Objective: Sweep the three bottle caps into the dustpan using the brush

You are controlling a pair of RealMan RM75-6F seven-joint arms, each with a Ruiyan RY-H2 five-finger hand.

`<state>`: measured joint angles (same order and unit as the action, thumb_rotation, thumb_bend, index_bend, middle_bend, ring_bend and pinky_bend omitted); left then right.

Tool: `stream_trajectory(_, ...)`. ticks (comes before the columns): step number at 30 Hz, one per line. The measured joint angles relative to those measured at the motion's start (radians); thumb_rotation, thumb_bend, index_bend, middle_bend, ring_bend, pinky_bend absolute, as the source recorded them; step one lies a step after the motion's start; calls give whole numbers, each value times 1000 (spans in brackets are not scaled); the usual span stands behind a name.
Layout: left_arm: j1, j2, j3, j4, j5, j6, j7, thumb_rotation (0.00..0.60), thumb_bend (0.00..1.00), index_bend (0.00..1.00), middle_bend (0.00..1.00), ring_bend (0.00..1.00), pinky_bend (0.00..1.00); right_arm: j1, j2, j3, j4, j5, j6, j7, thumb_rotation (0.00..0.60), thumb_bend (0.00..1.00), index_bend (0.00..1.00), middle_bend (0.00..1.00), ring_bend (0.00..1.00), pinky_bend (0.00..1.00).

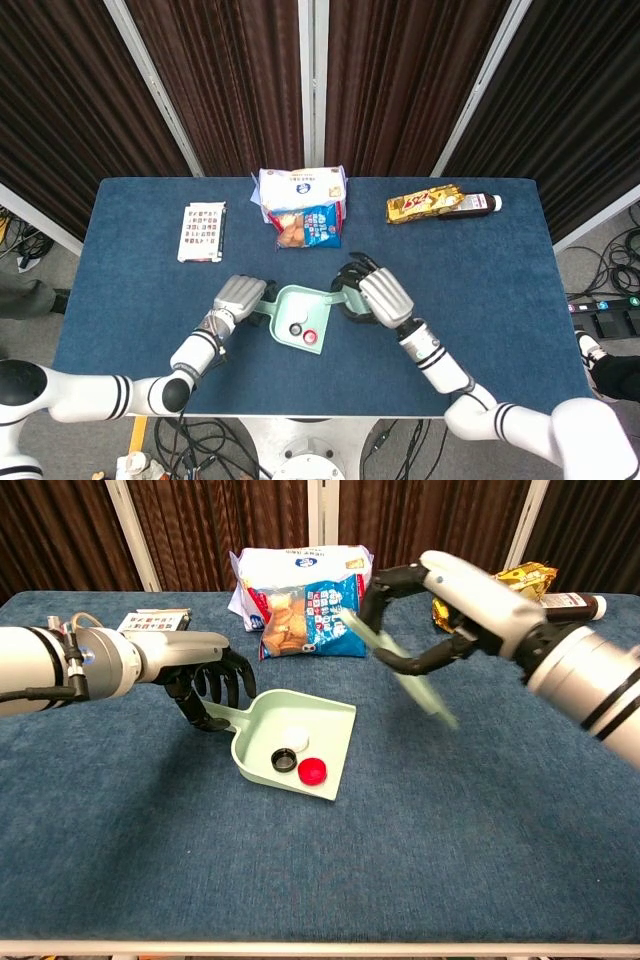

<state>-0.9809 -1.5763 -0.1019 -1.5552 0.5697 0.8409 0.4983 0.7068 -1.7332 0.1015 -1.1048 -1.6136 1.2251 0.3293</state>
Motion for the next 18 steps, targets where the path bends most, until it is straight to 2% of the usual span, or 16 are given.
stream_trajectory(4, 1, 7, 1, -10, 4, 7, -2, 600, 255, 181, 236, 200, 301, -1, 148, -39, -68, -2, -79, -117, 600, 662, 665, 578, 205, 79)
stream_trajectory(7, 15, 15, 1, -26, 32, 48, -11, 600, 218, 173, 229, 186, 294, -3, 225, -65, -110, 6, -140, -211, 600, 614, 600, 525, 156, 48)
stream_trajectory(12, 78, 61, 11, -73, 128, 163, -40, 600, 184, 173, 230, 170, 259, -12, 269, -97, -154, 52, -236, -349, 600, 381, 258, 359, 33, 1)
stream_trajectory(14, 106, 83, 16, -89, 171, 208, -53, 600, 178, 173, 229, 170, 248, -19, 274, -106, -166, 80, -265, -398, 600, 325, 138, 289, 6, 0)
stream_trajectory(16, 143, 106, 25, -99, 224, 265, -72, 600, 176, 173, 229, 171, 238, -29, 276, -111, -180, 109, -283, -433, 600, 272, 57, 228, 0, 0)
stream_trajectory(18, 188, 132, 34, -104, 279, 325, -95, 600, 173, 173, 229, 171, 225, -41, 280, -113, -192, 126, -286, -451, 600, 230, 18, 201, 0, 0)
